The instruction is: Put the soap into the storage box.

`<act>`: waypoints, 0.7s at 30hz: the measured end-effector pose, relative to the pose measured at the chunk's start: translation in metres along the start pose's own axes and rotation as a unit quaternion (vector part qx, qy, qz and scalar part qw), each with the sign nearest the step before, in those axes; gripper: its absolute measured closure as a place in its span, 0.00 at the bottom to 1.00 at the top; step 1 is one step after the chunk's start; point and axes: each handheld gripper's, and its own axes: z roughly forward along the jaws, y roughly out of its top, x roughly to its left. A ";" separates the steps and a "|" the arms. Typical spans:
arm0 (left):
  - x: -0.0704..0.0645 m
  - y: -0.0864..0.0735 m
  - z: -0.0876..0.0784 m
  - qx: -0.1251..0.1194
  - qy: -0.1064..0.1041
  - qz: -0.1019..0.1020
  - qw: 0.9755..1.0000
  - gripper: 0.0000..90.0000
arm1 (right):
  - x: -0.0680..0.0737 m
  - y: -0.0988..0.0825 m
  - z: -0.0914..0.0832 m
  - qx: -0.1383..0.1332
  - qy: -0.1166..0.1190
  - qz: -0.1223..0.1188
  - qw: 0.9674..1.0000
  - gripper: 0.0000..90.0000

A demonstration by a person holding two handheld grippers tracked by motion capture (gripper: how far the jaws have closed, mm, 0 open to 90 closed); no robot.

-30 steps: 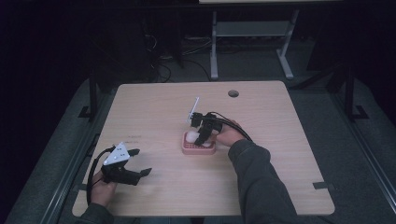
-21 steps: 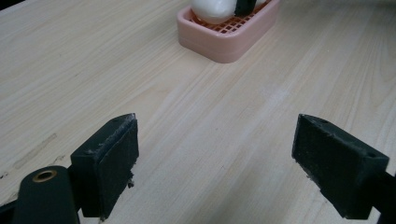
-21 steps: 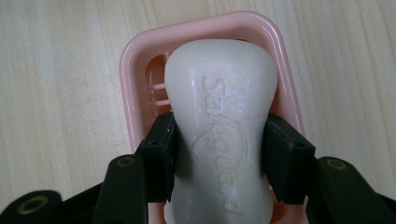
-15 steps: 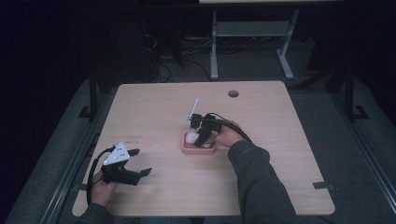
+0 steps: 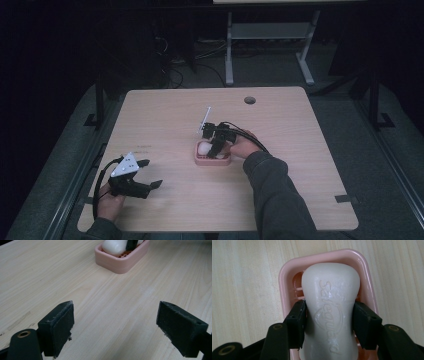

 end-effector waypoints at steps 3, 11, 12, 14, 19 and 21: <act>0.000 0.000 0.000 0.000 0.000 0.001 1.000 0.16 | 0.000 -0.001 -0.002 -0.004 0.001 0.004 1.000 0.51; 0.000 0.000 0.000 0.003 0.000 0.002 1.000 0.16 | 0.001 -0.002 -0.010 -0.019 -0.002 0.000 1.000 0.50; 0.000 0.000 0.000 0.003 0.000 0.003 1.000 0.16 | 0.002 -0.002 -0.010 -0.020 -0.001 0.001 1.000 0.49; 0.000 0.000 0.000 0.003 0.000 0.004 1.000 0.16 | 0.002 -0.002 -0.011 -0.021 -0.003 0.003 1.000 0.48; 0.000 0.000 0.000 0.003 0.000 0.004 1.000 0.16 | 0.002 -0.003 -0.016 -0.034 0.000 0.012 0.999 0.46; 0.000 0.000 0.000 0.003 0.000 0.004 1.000 0.16 | 0.002 -0.003 -0.019 -0.042 0.003 0.011 0.999 0.46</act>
